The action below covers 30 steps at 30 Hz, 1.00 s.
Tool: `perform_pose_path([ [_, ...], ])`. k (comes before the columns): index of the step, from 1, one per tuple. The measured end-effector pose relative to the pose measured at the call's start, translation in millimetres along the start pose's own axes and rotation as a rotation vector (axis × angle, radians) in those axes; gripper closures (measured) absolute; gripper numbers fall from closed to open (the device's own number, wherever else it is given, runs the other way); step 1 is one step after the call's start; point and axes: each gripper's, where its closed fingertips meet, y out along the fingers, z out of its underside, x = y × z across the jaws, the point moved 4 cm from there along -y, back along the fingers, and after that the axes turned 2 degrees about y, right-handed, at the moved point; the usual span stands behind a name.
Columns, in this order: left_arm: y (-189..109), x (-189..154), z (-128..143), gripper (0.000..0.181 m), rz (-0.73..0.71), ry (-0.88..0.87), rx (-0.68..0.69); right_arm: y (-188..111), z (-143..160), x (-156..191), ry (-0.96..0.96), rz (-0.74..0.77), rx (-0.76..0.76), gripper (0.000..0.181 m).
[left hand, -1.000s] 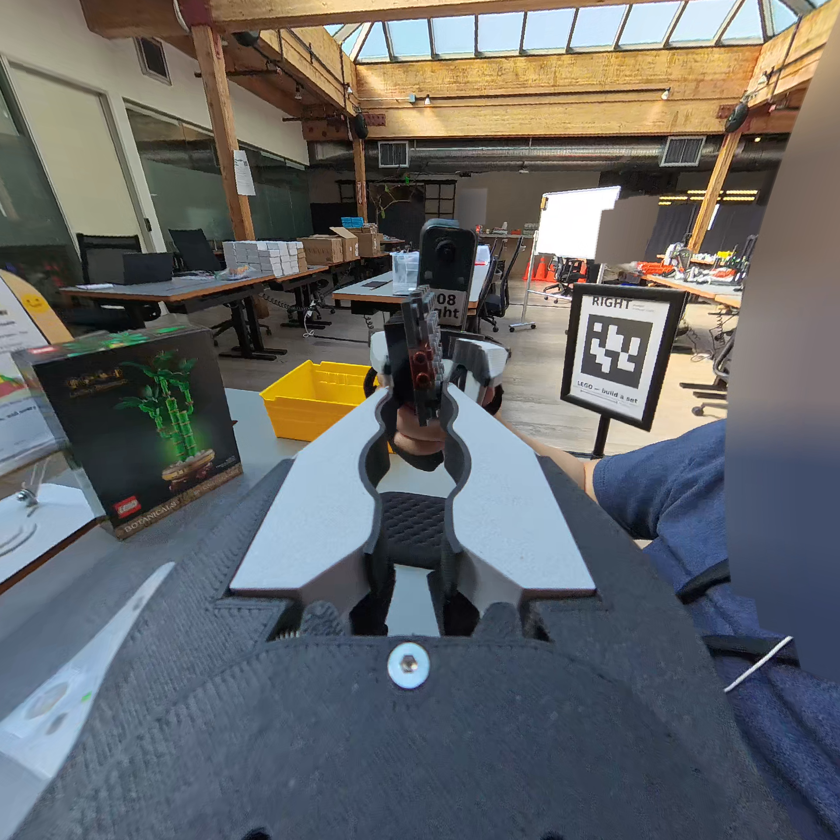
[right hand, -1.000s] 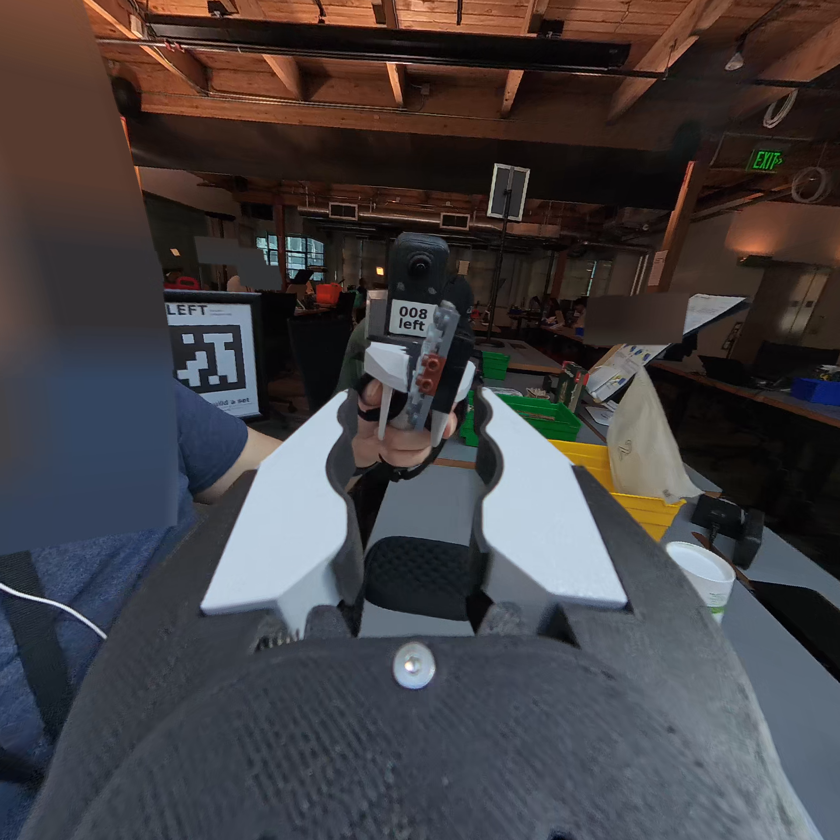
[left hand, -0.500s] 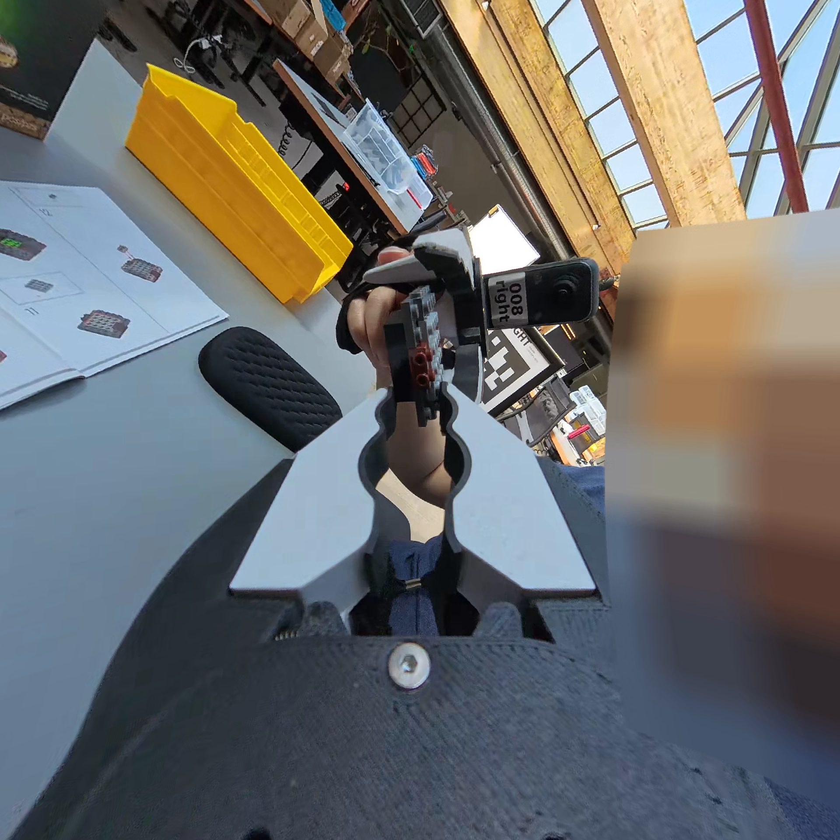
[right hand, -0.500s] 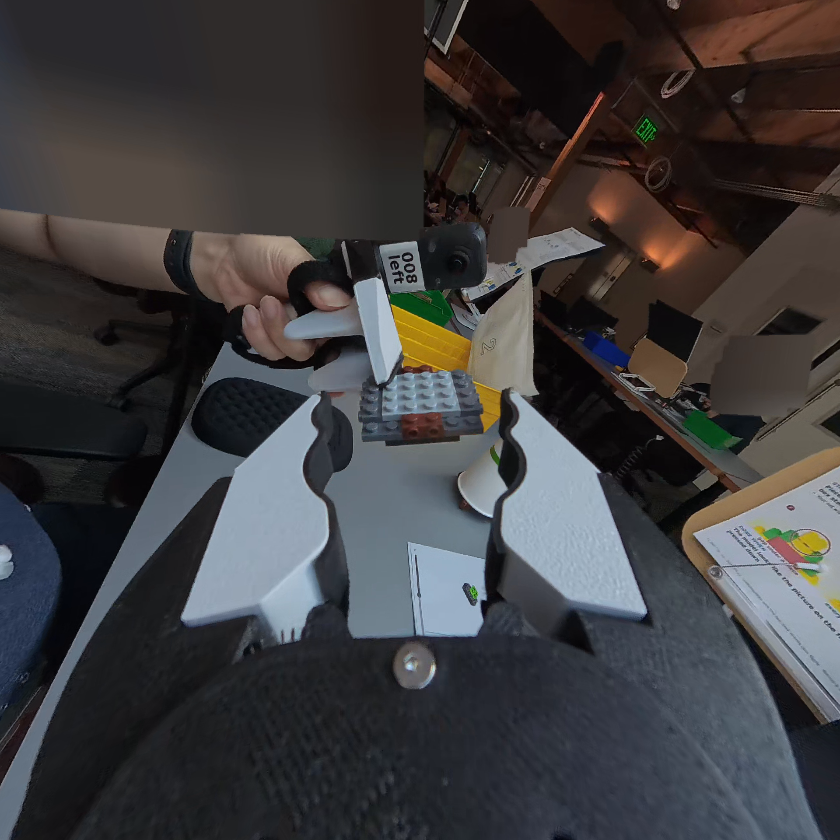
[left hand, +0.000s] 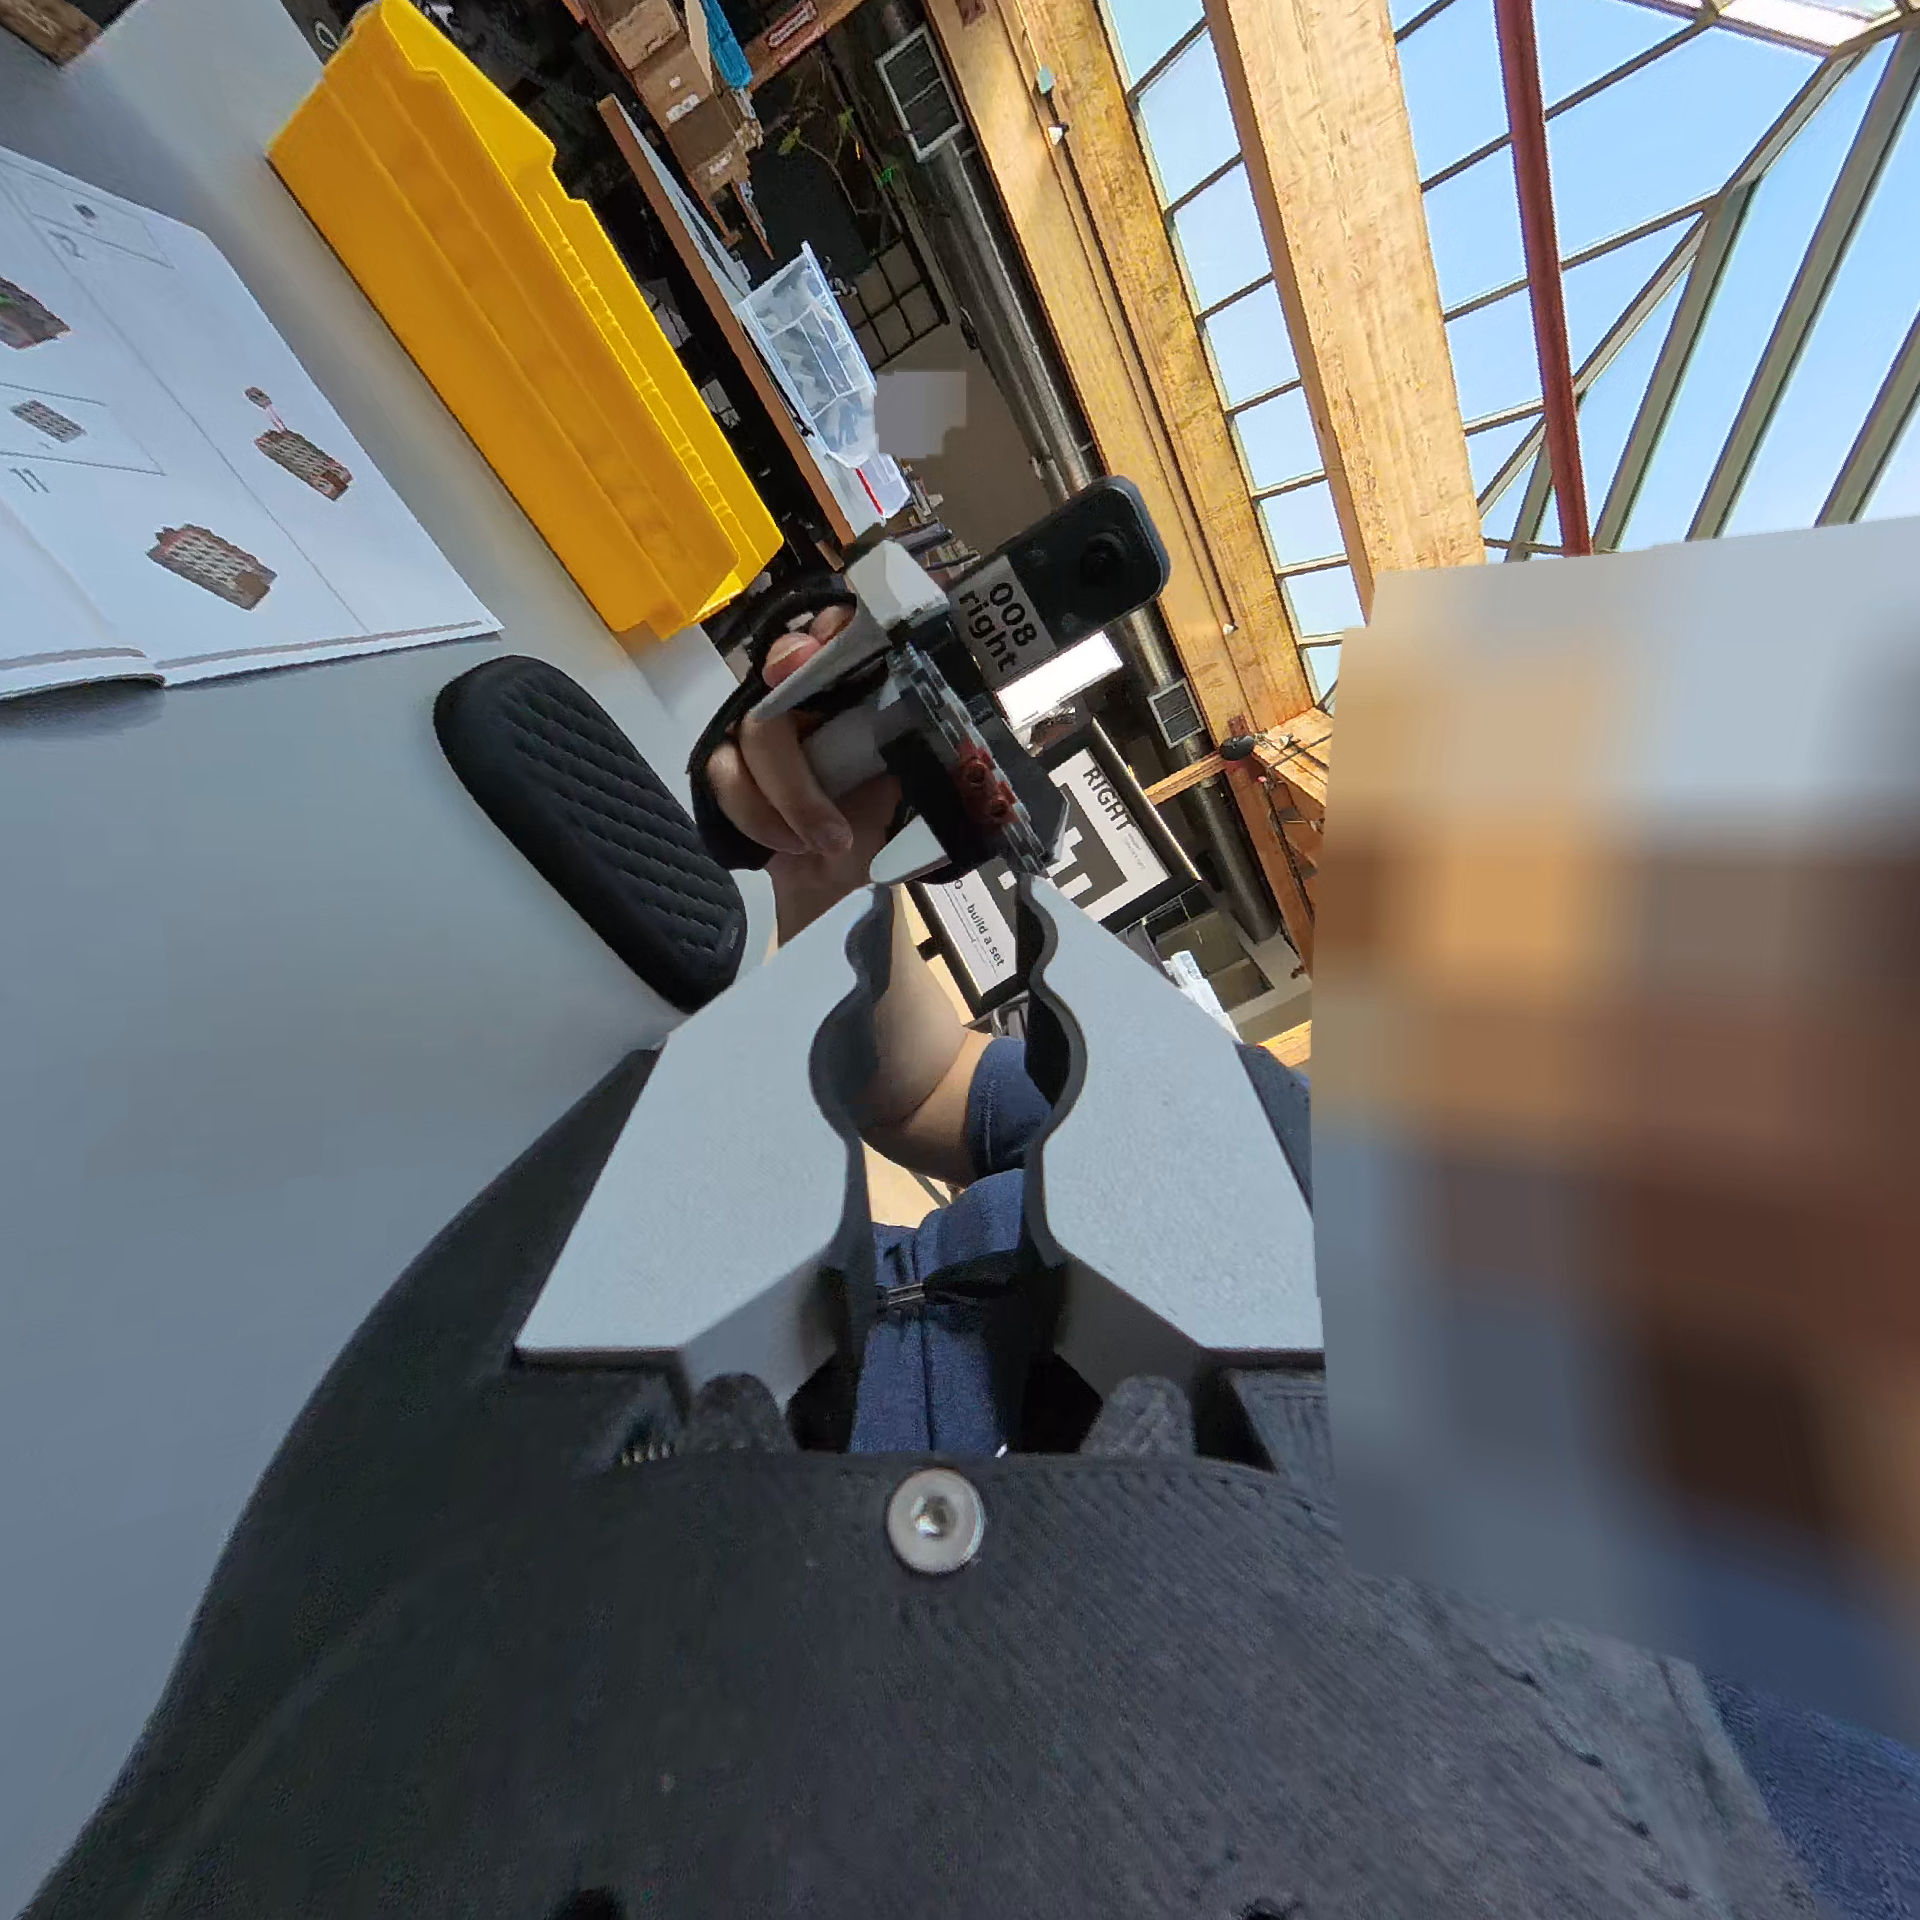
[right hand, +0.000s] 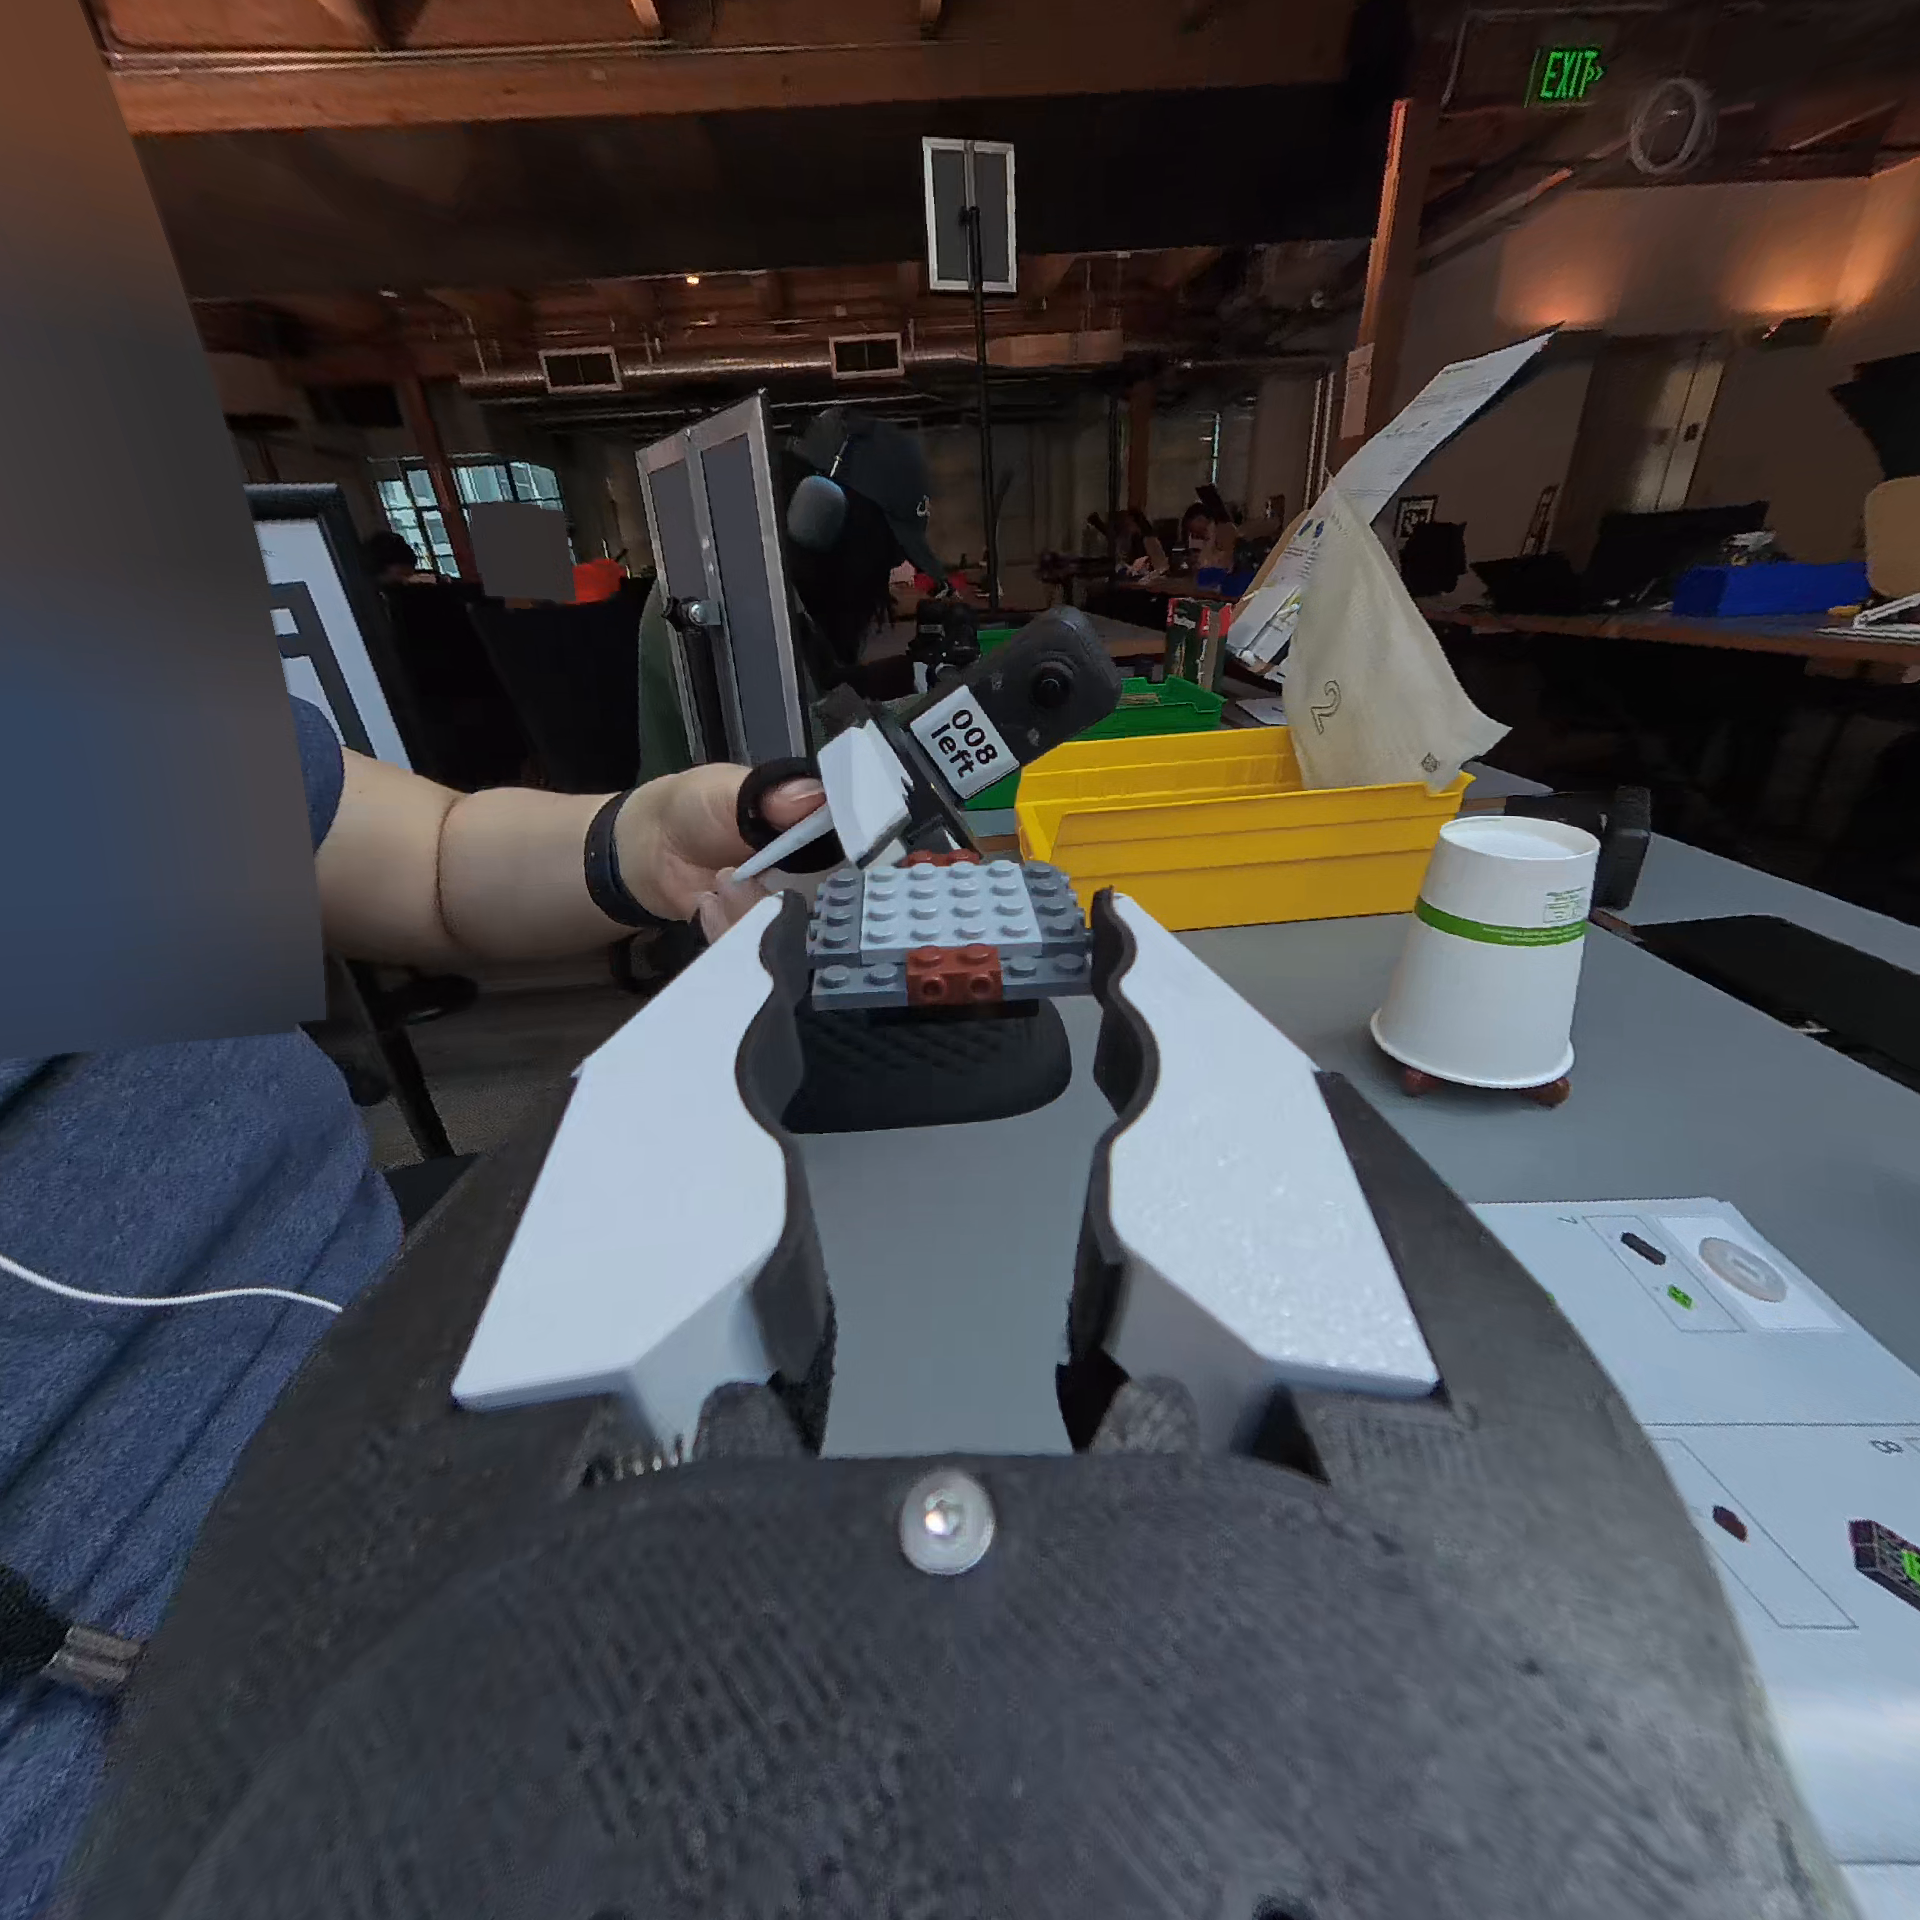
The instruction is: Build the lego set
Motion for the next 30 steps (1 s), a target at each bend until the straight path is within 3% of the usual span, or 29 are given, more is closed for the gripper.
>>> perform_pose_path([
  [1, -2, 0, 1, 0.158, 0.007, 0.047, -0.013, -1, 3, -2, 0.019, 0.003, 0.006, 0.127],
  [4, -4, 7, 7, 0.157, -0.063, 0.275, -0.037, 2, 20, -10, 0.103, 0.021, 0.039, 0.128],
  [8, -14, 29, 8, 0.145, -0.518, 1.044, -0.002, 7, 41, -15, 0.320, -0.023, 0.043, 0.128],
  [10, -8, 22, 20, 0.146, -0.568, 1.346, 0.069, 10, 48, -15, 0.406, -0.046, 0.048, 0.128],
  [15, 11, 25, 35, 0.145, -0.654, 1.732, 0.250, 16, 58, -10, 0.624, -0.109, 0.061, 0.127],
  [19, 18, 23, 36, 0.160, -0.642, 1.860, 0.276, 17, 61, -9, 0.666, -0.112, 0.086, 0.128],
  [30, 18, 24, 39, 0.164, -0.629, 1.862, 0.342, 17, 60, -7, 0.623, -0.092, 0.168, 0.127],
])
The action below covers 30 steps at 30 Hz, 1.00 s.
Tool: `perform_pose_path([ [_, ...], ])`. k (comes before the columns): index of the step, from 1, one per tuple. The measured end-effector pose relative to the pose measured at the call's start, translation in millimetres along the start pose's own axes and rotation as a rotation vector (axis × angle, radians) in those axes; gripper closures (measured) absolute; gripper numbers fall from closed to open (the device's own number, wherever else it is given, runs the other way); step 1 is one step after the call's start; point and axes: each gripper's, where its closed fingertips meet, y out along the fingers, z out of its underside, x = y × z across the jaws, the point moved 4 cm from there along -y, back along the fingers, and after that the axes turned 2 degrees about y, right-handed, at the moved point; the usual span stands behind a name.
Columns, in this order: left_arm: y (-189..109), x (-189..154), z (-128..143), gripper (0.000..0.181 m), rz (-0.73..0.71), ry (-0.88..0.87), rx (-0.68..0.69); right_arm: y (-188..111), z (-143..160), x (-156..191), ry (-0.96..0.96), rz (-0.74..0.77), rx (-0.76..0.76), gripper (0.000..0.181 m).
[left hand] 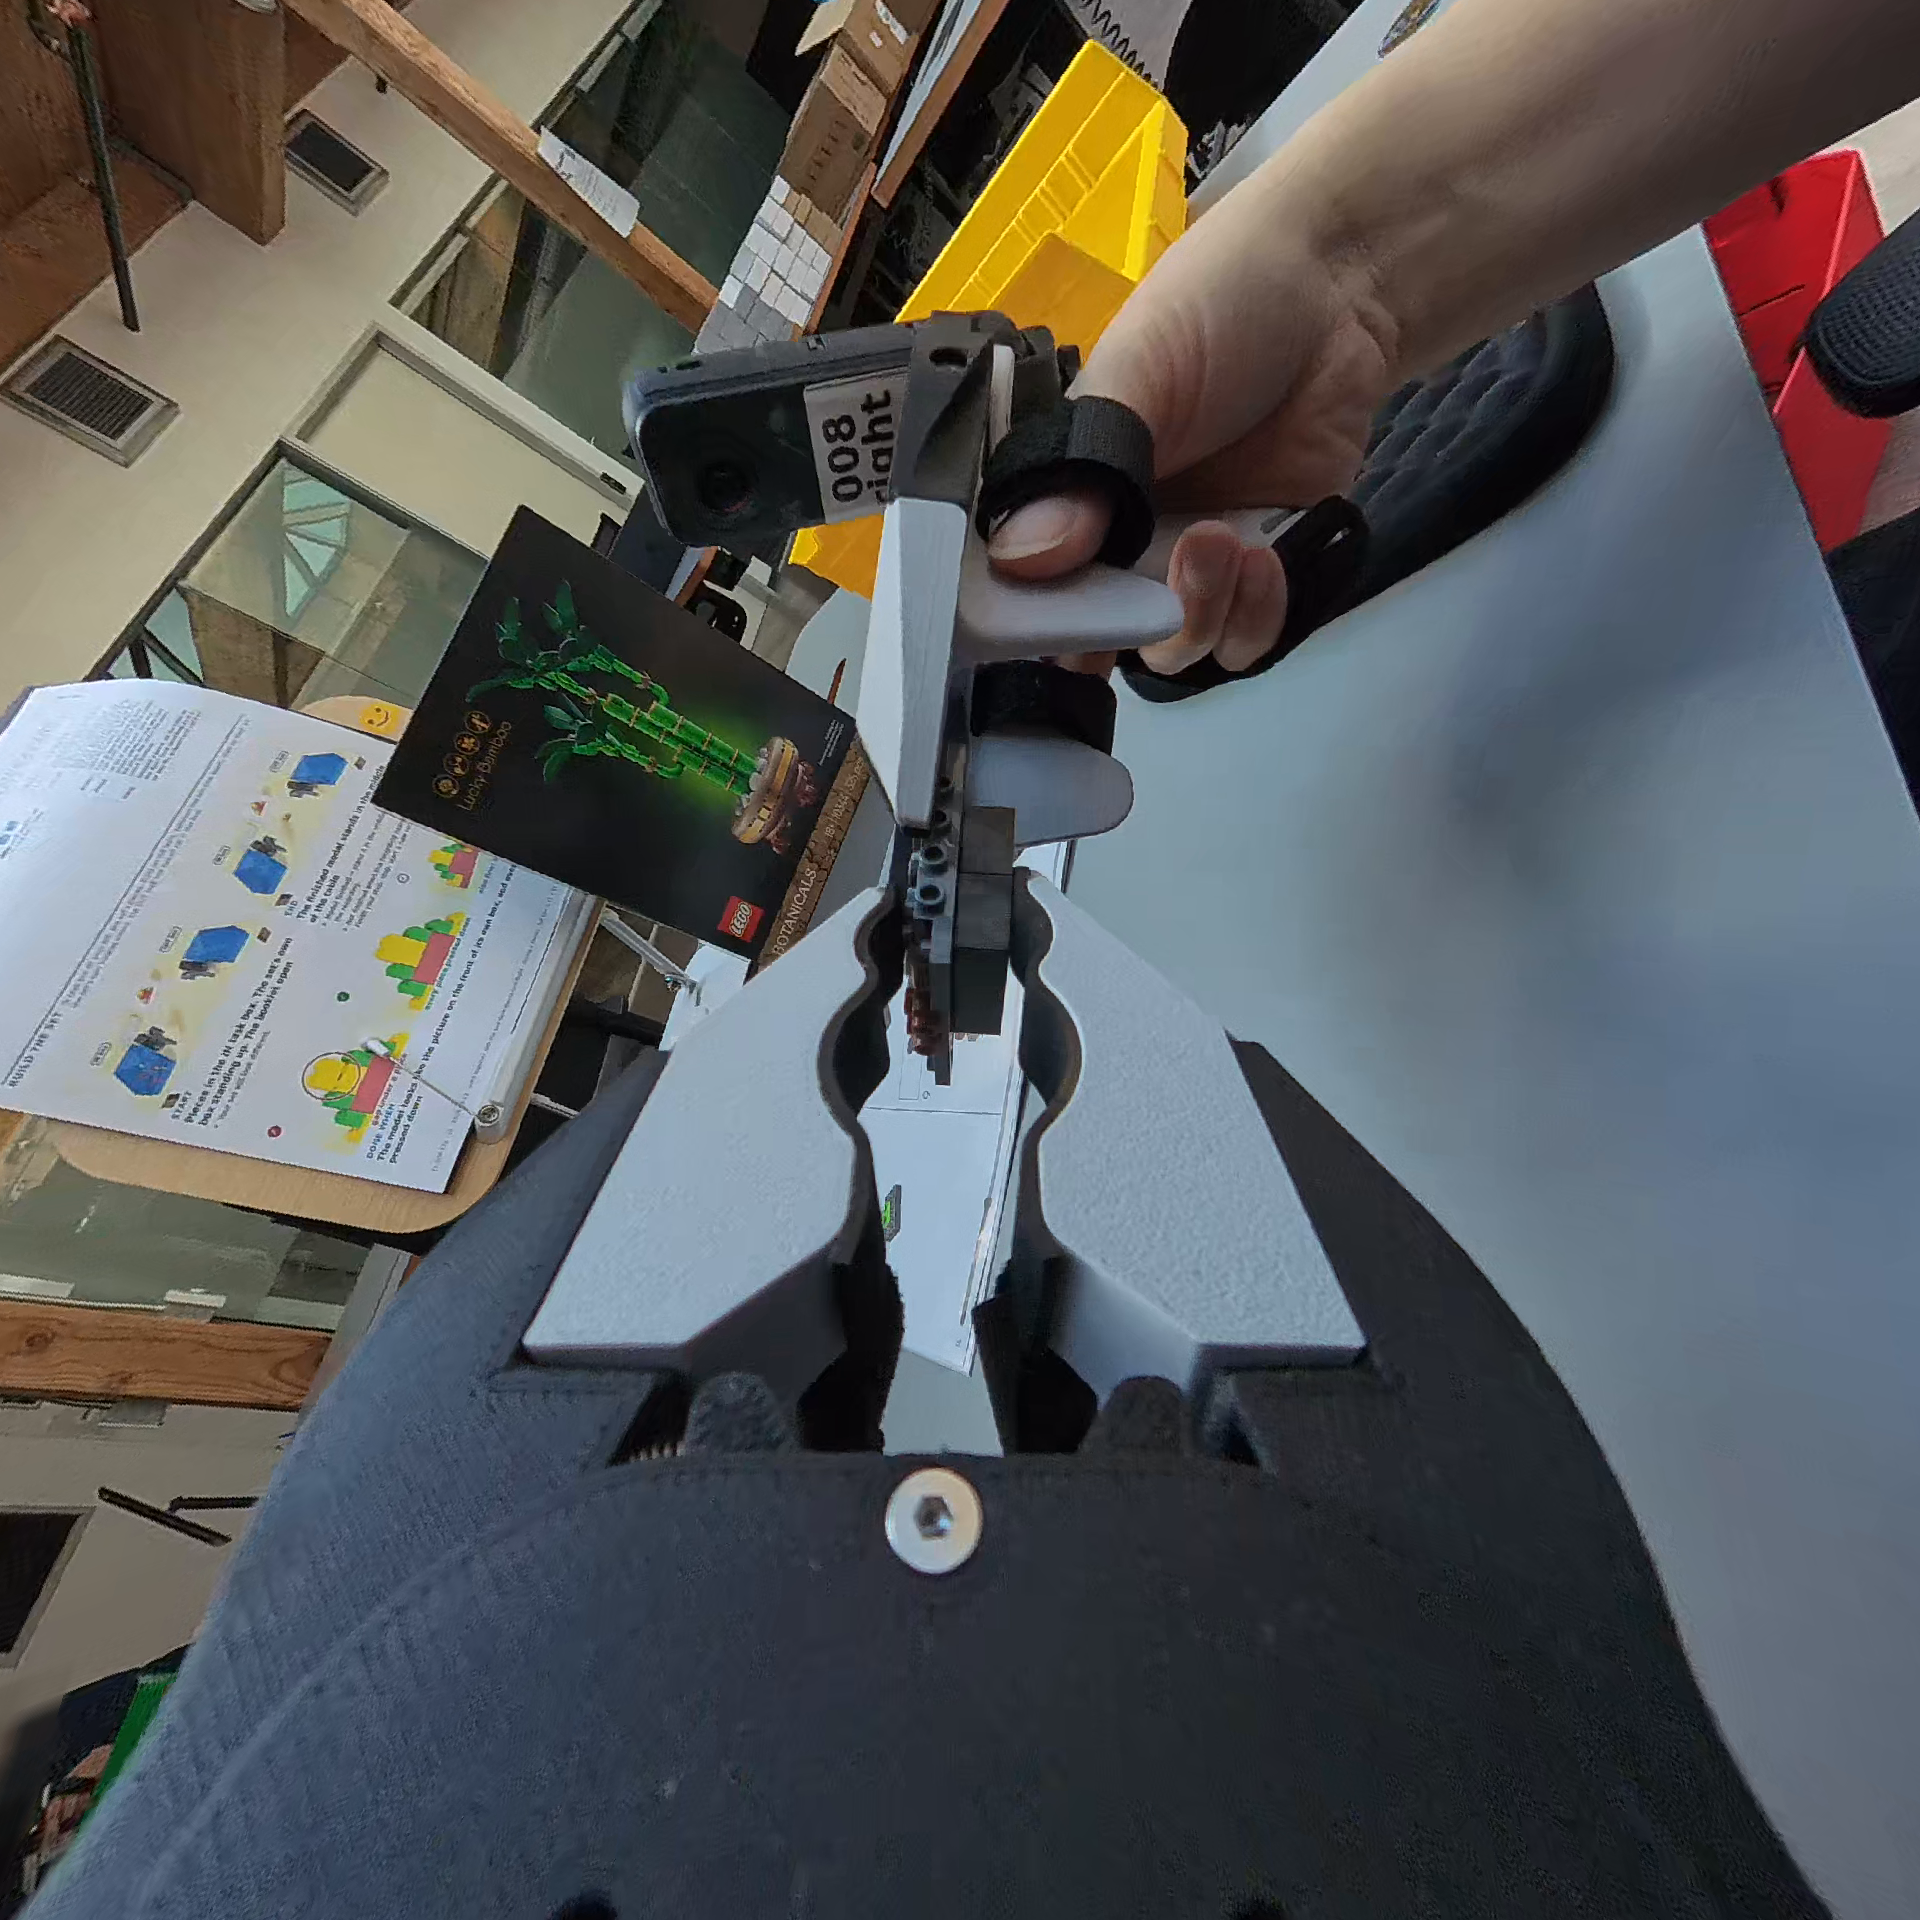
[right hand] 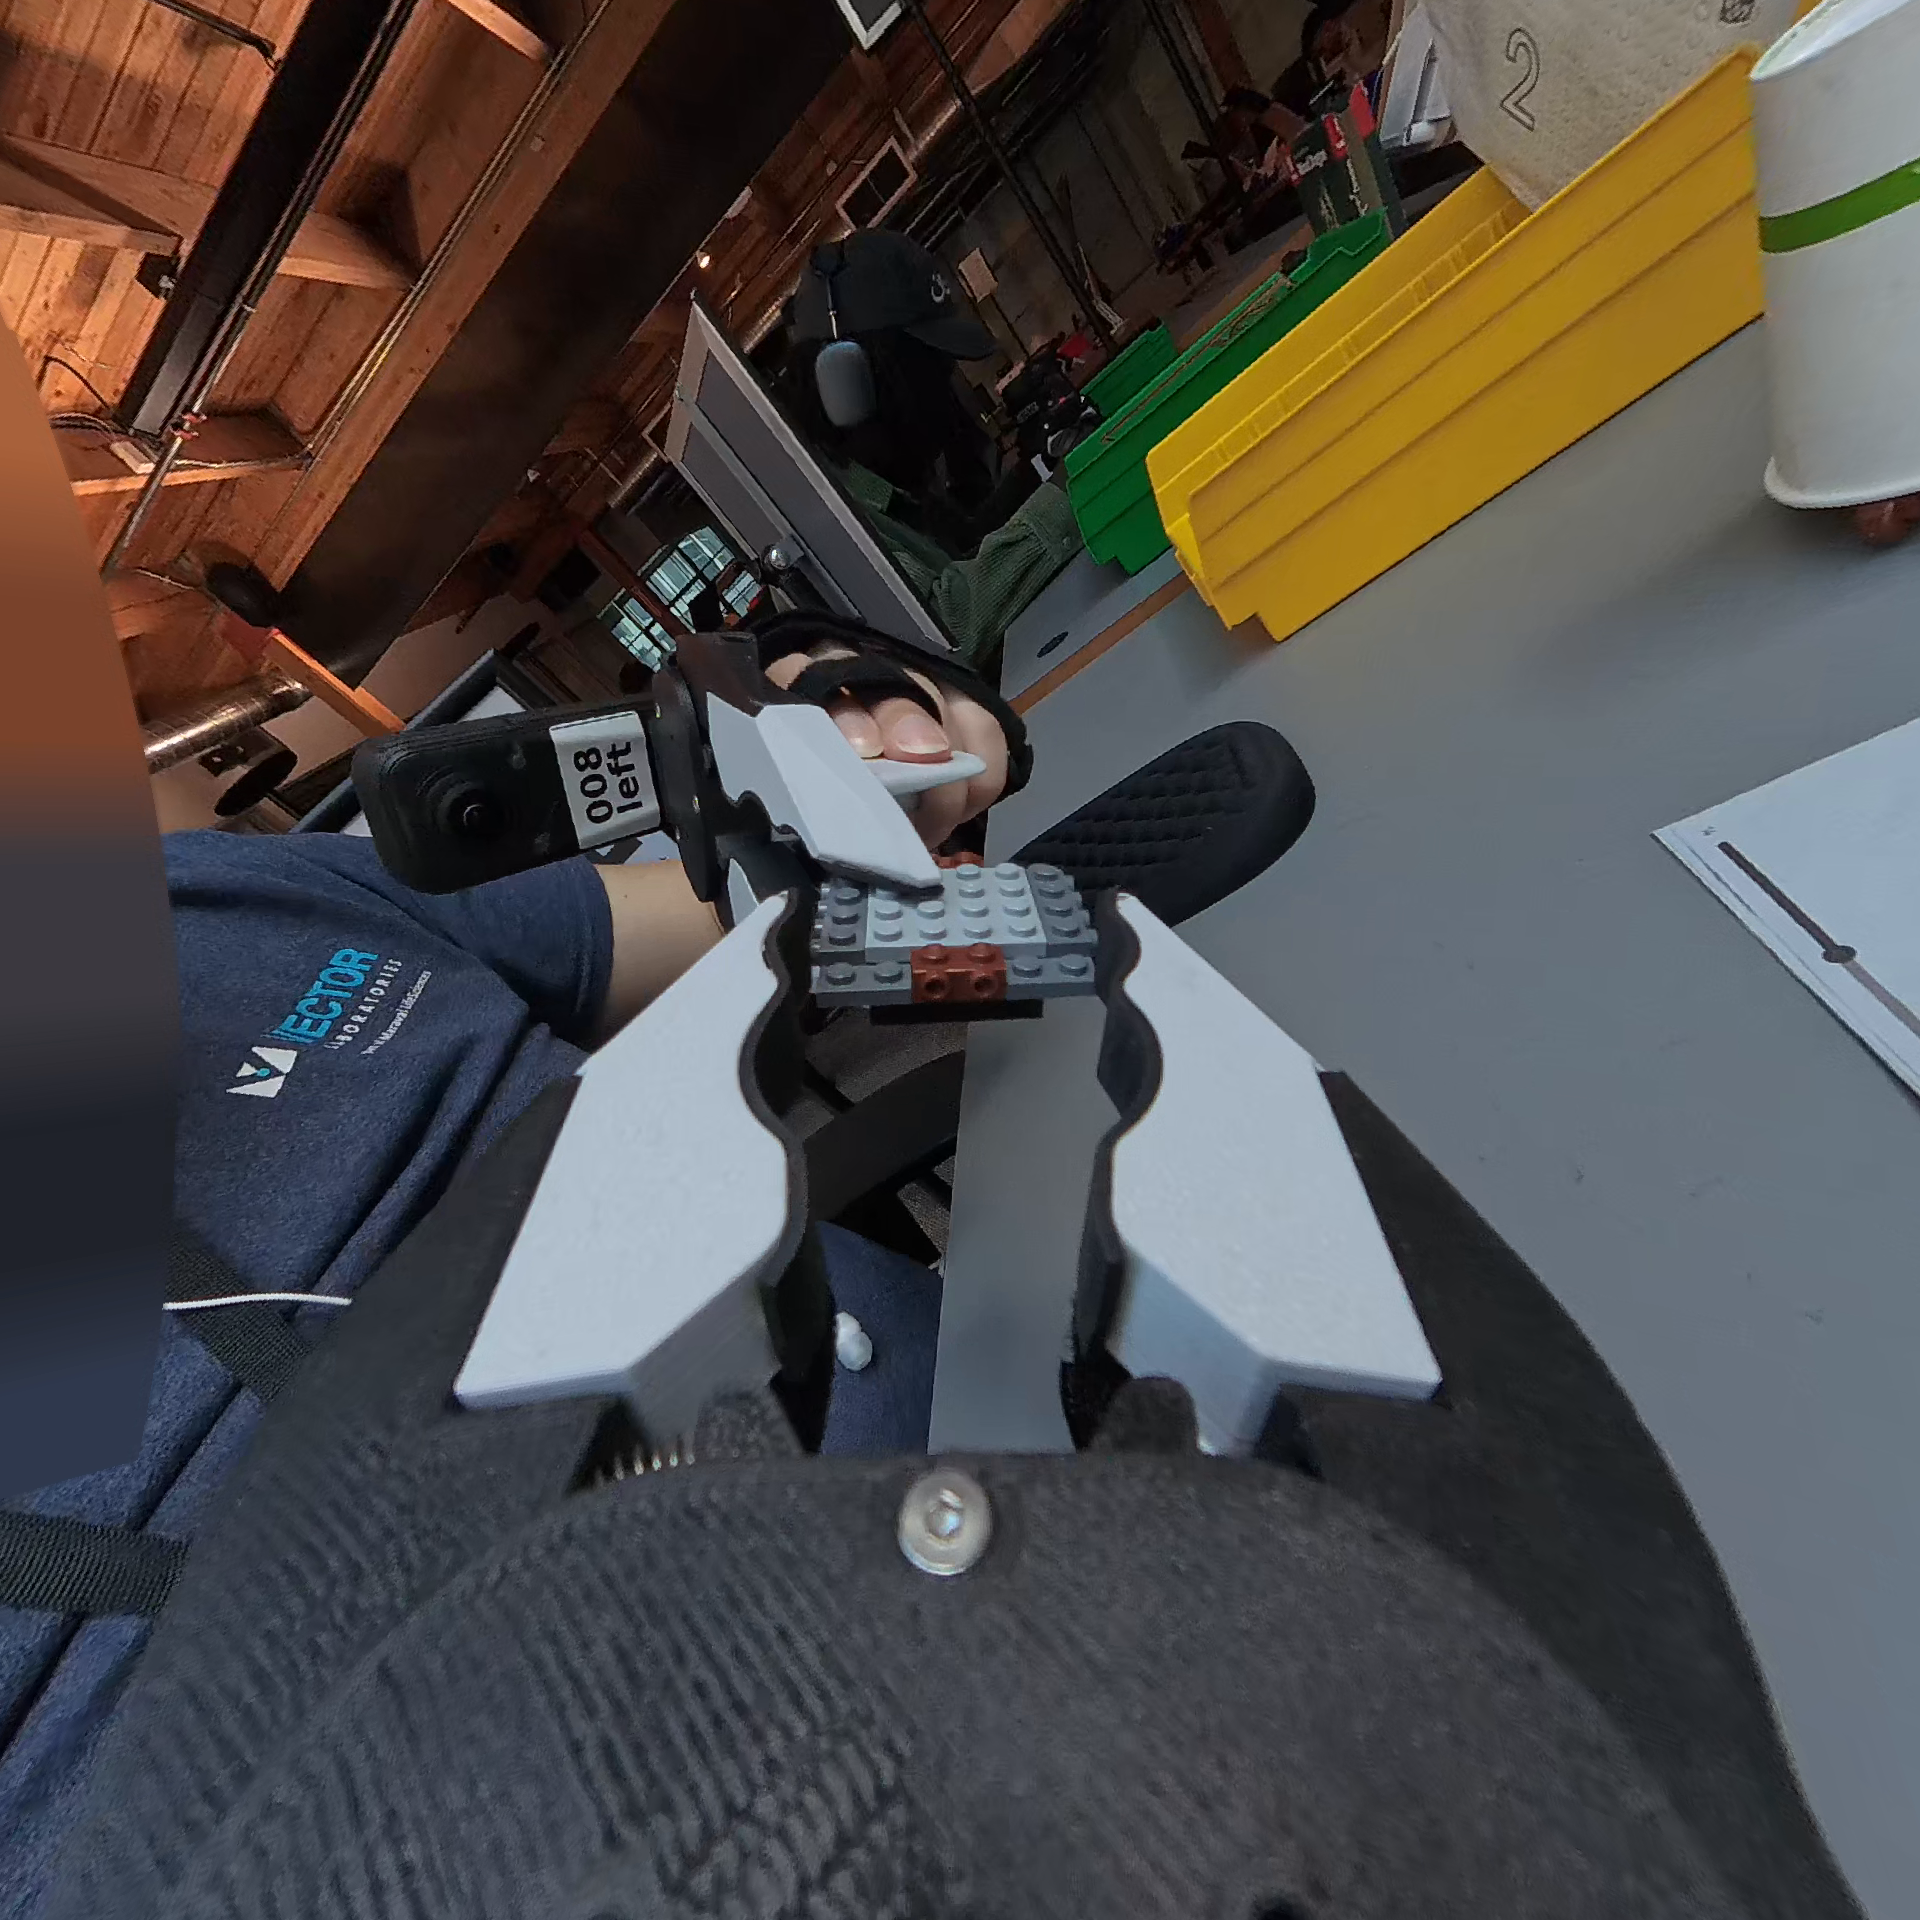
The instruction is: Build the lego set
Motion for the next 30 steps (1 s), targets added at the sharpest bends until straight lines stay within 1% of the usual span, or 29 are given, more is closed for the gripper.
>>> perform_pose_path([
  [3, -2, -1, -1, 0.164, 0.009, -0.016, 0.005, 1, 2, 2, -0.043, 0.009, 0.034, 0.127],
  [6, -5, 2, -2, 0.164, 0.006, -0.030, 0.006, 1, 0, 9, -0.199, 0.018, 0.057, 0.120],
  [7, -7, 4, -3, 0.164, -0.004, -0.031, 0.007, -1, -4, 13, -0.288, 0.037, 0.049, 0.118],
  [10, -12, 8, -9, 0.164, 0.005, -0.072, -0.016, -9, -12, 37, -0.681, 0.083, 0.023, 0.118],
  [12, -15, 10, -15, 0.164, 0.024, -0.120, -0.043, -8, -9, 47, -0.905, 0.141, 0.070, 0.118],
  [14, -18, 11, -22, 0.164, 0.059, -0.193, -0.073, -4, -6, 51, -1.035, 0.199, 0.137, 0.125],
  [16, -20, 12, -31, 0.163, 0.131, -0.284, -0.111, 0, -4, 52, -1.093, 0.224, 0.187, 0.137],
  [17, -21, 15, -36, 0.163, 0.141, -0.330, -0.138, 1, -4, 53, -1.099, 0.222, 0.202, 0.146],
  [19, -24, 20, -43, 0.163, 0.167, -0.392, -0.180, 2, -2, 62, -1.091, 0.159, 0.197, 0.163],
  [22, -26, 25, -48, 0.163, 0.190, -0.446, -0.198, 2, -6, 71, -1.081, 0.148, 0.133, 0.157],
  [23, -27, 26, -50, 0.163, 0.188, -0.449, -0.200, 1, -8, 71, -1.074, 0.158, 0.118, 0.157],
  [24, -27, 27, -50, 0.163, 0.183, -0.445, -0.195, 0, -7, 73, -1.073, 0.154, 0.113, 0.162],
  [26, -29, 26, -55, 0.163, 0.180, -0.414, -0.202, -1, -6, 77, -1.089, 0.139, 0.098, 0.162],
  [28, -32, 25, -62, 0.163, 0.172, -0.369, -0.225, -2, -3, 85, -1.152, 0.113, 0.069, 0.163],
  [30, -35, 24, -66, 0.161, 0.140, -0.315, -0.238, -3, -2, 91, -1.239, 0.119, 0.047, 0.163],
])
